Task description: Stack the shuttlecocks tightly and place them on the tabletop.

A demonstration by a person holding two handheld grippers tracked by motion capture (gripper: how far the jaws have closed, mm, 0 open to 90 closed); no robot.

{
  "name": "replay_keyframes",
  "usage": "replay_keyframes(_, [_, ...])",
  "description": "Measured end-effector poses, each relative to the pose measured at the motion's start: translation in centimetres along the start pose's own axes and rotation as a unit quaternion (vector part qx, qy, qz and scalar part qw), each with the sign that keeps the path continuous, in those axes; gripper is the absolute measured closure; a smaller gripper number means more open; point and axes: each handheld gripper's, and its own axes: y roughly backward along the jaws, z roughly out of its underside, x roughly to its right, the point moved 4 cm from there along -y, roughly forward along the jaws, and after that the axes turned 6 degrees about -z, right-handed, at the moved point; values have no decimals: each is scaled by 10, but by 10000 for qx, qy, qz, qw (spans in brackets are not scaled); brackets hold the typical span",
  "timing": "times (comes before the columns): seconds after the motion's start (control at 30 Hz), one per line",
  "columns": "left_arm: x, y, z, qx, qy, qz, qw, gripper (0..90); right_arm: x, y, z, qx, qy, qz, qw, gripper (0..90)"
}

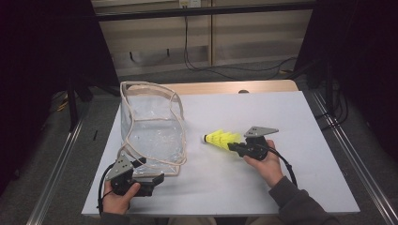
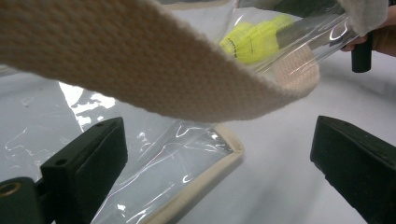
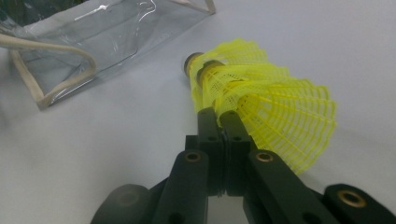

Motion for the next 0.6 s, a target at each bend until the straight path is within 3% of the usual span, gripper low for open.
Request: replay_keyframes(0.6, [0,0,0,12,7,-2,10000,38,-9,-3,5,-54,-10,-114,9999,848])
